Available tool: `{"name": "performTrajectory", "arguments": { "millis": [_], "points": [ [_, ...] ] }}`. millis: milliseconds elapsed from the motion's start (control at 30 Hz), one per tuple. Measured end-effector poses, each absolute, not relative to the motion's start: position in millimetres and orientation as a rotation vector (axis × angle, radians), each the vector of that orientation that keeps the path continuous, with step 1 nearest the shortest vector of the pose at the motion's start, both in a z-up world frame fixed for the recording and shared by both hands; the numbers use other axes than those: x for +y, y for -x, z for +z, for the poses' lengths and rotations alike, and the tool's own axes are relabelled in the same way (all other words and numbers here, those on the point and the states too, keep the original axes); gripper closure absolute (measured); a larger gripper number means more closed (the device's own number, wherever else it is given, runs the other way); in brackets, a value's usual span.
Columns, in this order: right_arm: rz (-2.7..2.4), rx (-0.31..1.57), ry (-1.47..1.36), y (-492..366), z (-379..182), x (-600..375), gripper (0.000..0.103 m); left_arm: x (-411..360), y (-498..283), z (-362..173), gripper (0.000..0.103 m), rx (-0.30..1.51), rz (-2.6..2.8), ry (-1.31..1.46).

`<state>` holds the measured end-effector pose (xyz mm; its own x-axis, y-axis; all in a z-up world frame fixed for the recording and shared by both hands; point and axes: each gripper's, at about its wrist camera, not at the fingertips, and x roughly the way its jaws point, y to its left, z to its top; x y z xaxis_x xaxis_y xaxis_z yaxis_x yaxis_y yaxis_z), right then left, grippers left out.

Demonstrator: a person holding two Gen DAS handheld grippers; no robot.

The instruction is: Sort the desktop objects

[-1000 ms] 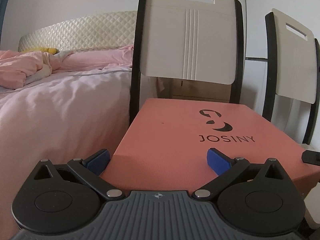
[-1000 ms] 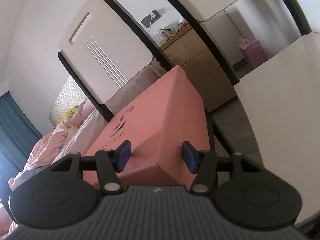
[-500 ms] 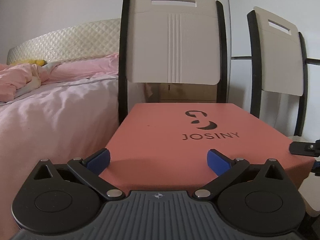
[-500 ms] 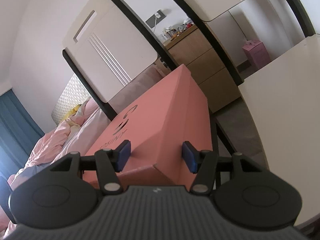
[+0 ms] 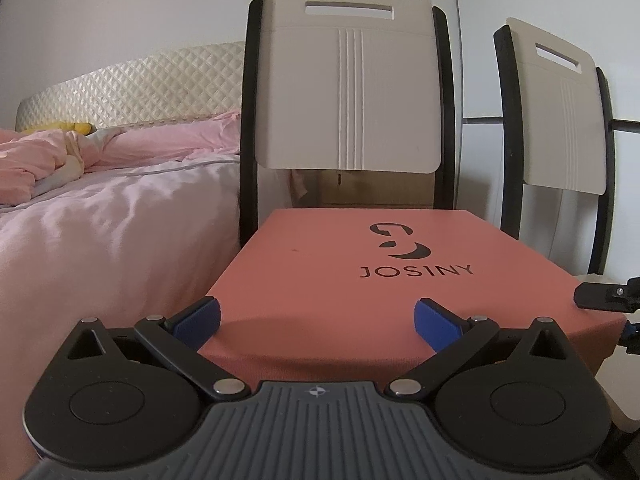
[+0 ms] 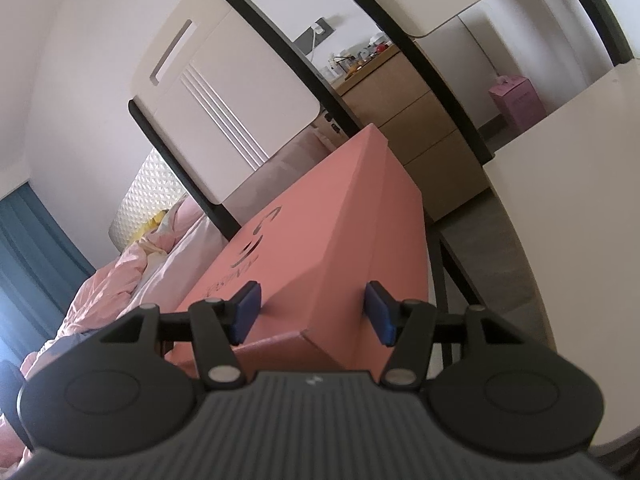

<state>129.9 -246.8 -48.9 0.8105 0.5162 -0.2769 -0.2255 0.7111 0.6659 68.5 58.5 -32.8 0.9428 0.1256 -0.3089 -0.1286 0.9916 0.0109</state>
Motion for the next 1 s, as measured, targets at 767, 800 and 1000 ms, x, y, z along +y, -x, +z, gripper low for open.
{"name": "performTrajectory", "arguments": {
  "millis": [767, 800, 1000],
  "points": [
    [0.329, 0.158, -0.249, -27.5, -12.8, -211.2, 0.0, 36.2, -3.3, -22.5, 0.0, 0.216, 0.131, -0.039],
    [0.324, 0.145, -0.237, -23.4, -12.4, -209.7, 0.0, 35.3, -1.2, -23.0, 0.0, 0.214, 0.138, -0.043],
    [0.306, 0.116, -0.209, -8.3, -14.2, -206.2, 0.0, 34.4, 17.8, -27.2, 0.0, 0.171, 0.146, -0.046]
  ]
}}
